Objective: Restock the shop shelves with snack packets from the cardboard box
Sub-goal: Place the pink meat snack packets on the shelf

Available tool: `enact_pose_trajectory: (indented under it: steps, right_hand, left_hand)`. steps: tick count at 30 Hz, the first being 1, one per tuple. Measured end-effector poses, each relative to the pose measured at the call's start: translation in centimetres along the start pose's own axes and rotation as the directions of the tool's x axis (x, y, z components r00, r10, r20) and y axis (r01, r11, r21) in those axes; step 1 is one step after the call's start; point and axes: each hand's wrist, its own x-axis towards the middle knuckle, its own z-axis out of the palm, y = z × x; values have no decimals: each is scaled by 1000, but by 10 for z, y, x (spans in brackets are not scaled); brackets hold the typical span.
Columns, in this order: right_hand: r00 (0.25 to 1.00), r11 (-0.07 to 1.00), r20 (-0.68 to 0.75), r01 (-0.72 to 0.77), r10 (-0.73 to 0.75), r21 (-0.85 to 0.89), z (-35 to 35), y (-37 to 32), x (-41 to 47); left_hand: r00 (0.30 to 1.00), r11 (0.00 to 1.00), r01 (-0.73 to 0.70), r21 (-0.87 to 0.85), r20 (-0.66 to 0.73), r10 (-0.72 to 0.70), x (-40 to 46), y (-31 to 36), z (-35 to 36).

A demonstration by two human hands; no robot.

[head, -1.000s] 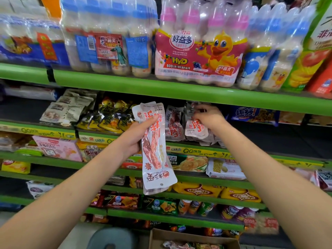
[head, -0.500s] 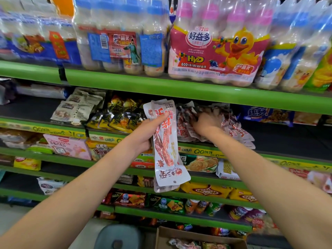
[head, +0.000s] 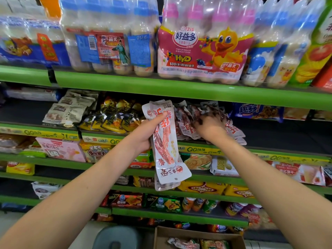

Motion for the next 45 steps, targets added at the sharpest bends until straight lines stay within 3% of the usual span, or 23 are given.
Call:
enact_pose_trajectory:
  steps: [2, 4, 8, 11, 15, 22, 27, 31, 34, 37, 39, 43, 45]
  right_hand:
    - [980, 991, -181, 101, -83, 93, -4, -4, -10]
    - [963, 928, -242, 193, -117, 319, -12, -11, -24]
    - [976, 672, 16, 139, -218, 727, -32, -24, -56]
    - [946, 646, 134, 95, -296, 757, -29, -29, -77]
    - [936, 635, 170, 69, -307, 770, -19, -28, -96]
    - [949, 511, 203, -53, -242, 858, -12, -16, -112]
    - [958, 592, 171, -1, -232, 806, -25, 6, -113]
    - [967, 815, 55, 179, -249, 551, -41, 26, -107]
    - [942, 891, 103, 261, -319, 372, -56, 37, -104]
    - [860, 872, 181, 438, -477, 218, -71, 33, -107]
    - [815, 835, 184, 543, -550, 91, -75, 21, -110]
    - [775, 772, 46, 632, -631, -63, -65, -4, -116]
    - [751, 754, -75, 648, -656, -105, -59, -6, -117]
  left_hand:
    - [1000, 1000, 4, 16, 1, -4, 0, -1, 2]
    - [1000, 1000, 1, 20, -1, -1, 0, -1, 4]
    - [1000, 1000, -16, 26, -4, 16, 0, -2, 10]
    - [999, 999, -41, 27, -8, 41, -5, -2, 19]
    - [996, 994, -90, 70, 16, 89, -11, -4, 32]
    - [995, 991, -87, 100, 54, 82, -19, -7, 42]
    - [988, 994, 5, 110, 151, -22, -22, -7, 33]
    - [980, 991, 82, 107, 173, -99, -22, -6, 17]
    - [968, 981, 103, 162, 209, -136, -24, -4, 14]
    - [980, 926, 73, 370, 145, -135, -30, -8, 26]
    - [972, 875, 0, 485, 206, -114, -38, -11, 41]
    - [954, 739, -35, 673, 242, -175, -42, -20, 60]
    - [957, 752, -40, 658, 241, -160, -41, -22, 61]
